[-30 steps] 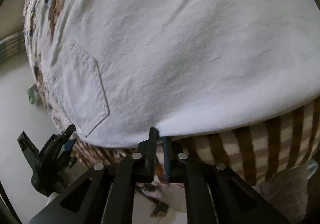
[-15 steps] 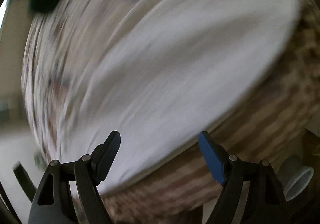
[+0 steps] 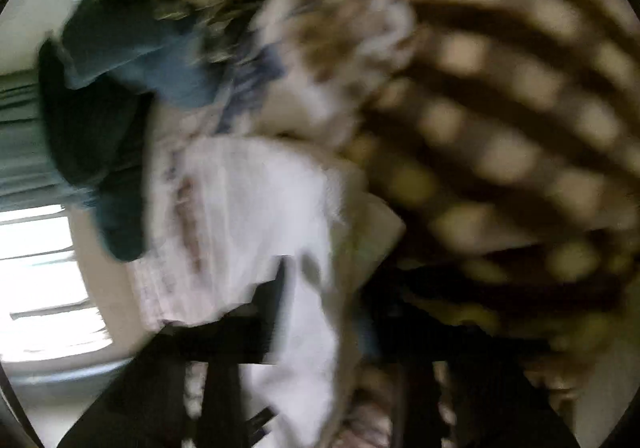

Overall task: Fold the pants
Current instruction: 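Release the pants and move the right tool away over the bed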

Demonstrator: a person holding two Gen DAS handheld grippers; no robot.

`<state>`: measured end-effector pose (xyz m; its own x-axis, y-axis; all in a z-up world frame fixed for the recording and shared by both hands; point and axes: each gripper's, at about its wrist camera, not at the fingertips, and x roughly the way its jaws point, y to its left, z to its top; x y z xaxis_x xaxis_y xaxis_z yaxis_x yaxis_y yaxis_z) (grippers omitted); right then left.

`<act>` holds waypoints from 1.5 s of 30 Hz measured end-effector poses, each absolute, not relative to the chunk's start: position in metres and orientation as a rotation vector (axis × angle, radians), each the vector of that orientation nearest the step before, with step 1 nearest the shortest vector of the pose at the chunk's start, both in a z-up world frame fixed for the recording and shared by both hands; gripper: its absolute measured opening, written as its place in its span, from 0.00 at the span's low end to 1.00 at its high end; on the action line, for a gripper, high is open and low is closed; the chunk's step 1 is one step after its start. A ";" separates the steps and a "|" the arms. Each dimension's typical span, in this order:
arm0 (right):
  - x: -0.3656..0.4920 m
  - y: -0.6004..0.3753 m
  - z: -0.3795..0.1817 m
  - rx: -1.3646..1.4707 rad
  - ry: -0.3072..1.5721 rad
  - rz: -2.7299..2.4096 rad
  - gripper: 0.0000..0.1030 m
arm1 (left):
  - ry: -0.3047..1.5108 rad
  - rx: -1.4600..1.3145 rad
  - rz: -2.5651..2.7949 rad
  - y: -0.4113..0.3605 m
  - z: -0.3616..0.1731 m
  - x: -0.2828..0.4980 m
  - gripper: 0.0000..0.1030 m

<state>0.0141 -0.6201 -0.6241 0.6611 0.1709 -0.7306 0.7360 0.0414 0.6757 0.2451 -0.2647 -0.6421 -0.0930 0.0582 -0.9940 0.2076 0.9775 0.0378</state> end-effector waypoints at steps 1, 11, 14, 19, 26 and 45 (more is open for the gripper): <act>0.019 -0.619 -0.624 1.488 0.794 -0.497 0.26 | 1.665 0.199 -0.119 -0.261 -0.644 0.250 1.00; 0.065 -0.630 -0.660 1.535 0.780 -0.346 0.38 | 1.707 0.197 -0.089 -0.280 -0.662 0.266 1.00; 0.077 -0.631 -0.654 1.521 0.742 -0.262 0.38 | 1.694 0.196 -0.090 -0.279 -0.661 0.264 1.00; 0.104 -0.633 -0.673 1.509 0.820 -0.214 0.47 | 1.680 0.195 -0.091 -0.278 -0.654 0.250 1.00; 0.134 -0.621 -0.645 1.406 0.829 -0.352 0.05 | 1.654 0.265 -0.065 -0.279 -0.632 0.243 1.00; 0.252 -0.318 -0.523 0.935 1.018 -0.057 0.05 | 1.641 0.055 0.083 -0.052 -0.558 0.240 1.00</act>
<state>0.2522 -0.3185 -0.5232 0.5584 0.3642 -0.7453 0.4446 0.6271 0.6396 0.2404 -0.0518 -0.5580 -0.0718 0.0861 -0.9937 -0.0144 0.9961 0.0873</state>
